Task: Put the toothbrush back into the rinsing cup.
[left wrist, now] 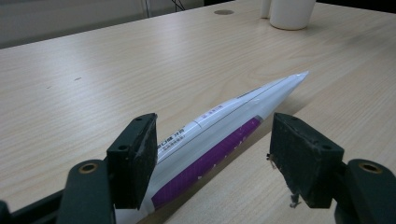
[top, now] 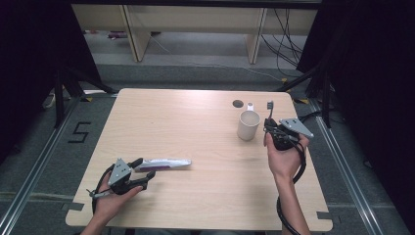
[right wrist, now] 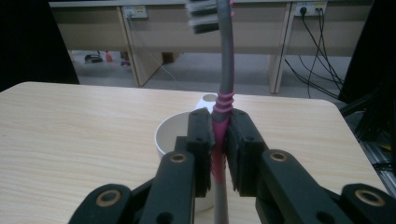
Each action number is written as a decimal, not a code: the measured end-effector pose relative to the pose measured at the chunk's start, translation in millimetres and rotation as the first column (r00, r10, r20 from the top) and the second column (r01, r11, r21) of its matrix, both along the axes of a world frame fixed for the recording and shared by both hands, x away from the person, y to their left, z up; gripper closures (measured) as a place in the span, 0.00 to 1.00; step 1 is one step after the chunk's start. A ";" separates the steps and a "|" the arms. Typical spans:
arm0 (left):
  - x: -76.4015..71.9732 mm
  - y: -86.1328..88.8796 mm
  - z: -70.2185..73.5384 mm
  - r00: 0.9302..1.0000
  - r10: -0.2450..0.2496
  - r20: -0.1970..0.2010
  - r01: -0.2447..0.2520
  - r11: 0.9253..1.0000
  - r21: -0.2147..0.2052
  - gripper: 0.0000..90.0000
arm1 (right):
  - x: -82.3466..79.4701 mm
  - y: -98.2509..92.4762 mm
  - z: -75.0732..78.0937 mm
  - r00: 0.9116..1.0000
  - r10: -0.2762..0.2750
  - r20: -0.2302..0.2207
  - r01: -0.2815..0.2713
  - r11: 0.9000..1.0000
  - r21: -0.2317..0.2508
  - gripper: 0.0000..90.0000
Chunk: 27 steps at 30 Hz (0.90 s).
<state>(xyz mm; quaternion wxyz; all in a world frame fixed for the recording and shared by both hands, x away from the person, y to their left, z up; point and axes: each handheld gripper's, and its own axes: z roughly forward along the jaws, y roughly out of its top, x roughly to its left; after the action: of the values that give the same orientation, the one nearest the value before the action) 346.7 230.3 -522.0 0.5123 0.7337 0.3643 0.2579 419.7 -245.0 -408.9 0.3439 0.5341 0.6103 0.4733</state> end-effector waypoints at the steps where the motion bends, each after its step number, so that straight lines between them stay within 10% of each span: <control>1: 0.0 0.0 0.0 1.000 0.001 -0.001 -0.001 1.000 0.001 0.36 | 1.2 -1.5 0.3 1.000 0.000 0.017 0.000 1.000 -0.022 0.89; 27: -0.2 -0.3 0.0 1.000 -0.002 0.002 0.002 1.000 0.002 0.36 | 17.0 -4.5 11.2 0.991 -0.018 0.135 0.022 0.999 -0.027 0.89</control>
<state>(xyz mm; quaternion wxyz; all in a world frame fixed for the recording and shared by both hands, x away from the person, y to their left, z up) 346.5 230.0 -522.0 0.5120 0.7343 0.3630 0.2586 436.7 -249.5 -397.7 0.3966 0.5023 0.5868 0.4961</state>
